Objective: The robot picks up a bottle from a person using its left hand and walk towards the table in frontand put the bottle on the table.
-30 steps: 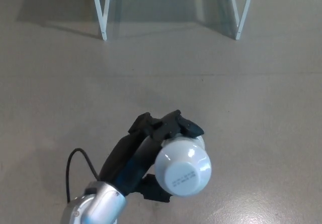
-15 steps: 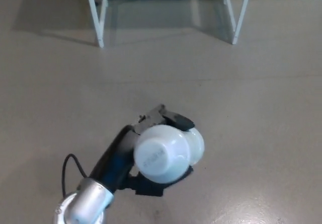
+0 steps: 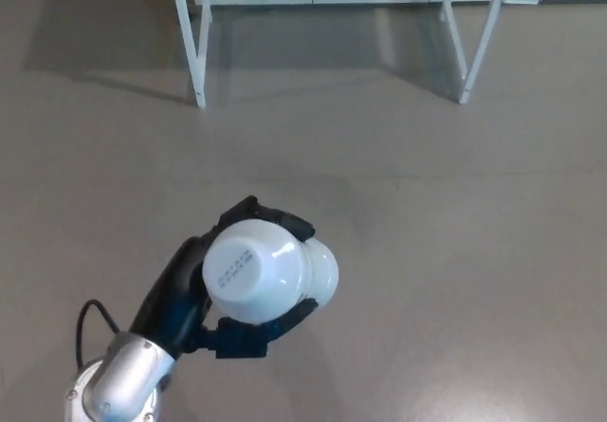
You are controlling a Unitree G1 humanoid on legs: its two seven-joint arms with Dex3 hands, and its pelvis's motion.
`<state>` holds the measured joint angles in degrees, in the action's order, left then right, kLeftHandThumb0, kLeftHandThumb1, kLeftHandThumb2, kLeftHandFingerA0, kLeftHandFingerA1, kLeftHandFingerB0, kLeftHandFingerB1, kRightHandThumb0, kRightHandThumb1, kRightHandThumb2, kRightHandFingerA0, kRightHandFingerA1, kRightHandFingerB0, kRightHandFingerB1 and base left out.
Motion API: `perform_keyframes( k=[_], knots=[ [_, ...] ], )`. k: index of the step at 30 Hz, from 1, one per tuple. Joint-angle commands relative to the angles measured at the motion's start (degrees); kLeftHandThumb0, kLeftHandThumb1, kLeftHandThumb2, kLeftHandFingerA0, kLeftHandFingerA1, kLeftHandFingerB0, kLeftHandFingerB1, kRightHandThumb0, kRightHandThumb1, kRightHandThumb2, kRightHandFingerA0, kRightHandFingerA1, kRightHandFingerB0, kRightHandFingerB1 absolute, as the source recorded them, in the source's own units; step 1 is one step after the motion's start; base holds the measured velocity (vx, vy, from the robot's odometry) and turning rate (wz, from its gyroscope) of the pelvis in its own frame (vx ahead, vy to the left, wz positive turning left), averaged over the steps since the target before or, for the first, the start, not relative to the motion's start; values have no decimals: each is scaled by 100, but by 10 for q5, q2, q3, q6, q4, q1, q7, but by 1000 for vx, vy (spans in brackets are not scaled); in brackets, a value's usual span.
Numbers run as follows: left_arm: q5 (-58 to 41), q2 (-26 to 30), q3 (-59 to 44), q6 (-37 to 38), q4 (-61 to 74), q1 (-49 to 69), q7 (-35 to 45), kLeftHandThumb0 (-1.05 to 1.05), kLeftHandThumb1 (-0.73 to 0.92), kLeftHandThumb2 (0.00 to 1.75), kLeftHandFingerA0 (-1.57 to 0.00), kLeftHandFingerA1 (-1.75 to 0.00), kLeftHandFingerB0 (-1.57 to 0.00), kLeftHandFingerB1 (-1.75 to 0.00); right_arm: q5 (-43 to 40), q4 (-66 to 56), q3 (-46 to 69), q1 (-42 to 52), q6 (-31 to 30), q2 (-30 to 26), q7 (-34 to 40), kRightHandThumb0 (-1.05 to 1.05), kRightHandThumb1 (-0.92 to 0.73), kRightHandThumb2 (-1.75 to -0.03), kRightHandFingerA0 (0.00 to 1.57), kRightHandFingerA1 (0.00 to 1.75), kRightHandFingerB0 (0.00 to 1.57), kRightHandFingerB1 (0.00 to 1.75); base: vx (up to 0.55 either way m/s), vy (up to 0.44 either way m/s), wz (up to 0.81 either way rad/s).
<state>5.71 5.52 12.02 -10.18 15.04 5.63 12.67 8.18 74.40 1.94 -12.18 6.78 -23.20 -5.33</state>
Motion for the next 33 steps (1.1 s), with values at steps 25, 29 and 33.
perform_keyframes(
  k=[25,29,33],
  knots=[
    [-2,106,7,-248,83,-94,65,-27,89,105,-126,-175,-69,-175,5,4,0,6,-2,-15,-6,-37,-61,-57,76,43,60,38,373,15,-2],
    [3,108,15,-254,102,-74,63,-27,91,104,-121,-175,-67,-175,7,2,-3,21,8,-16,-8,-37,-62,-58,75,43,60,39,428,-2,15],
    [-1,111,12,-249,110,-59,66,-26,90,104,-129,-175,-70,-175,11,0,-10,30,10,-16,-10,-37,-63,-58,74,43,58,38,563,-75,36]
  ],
)
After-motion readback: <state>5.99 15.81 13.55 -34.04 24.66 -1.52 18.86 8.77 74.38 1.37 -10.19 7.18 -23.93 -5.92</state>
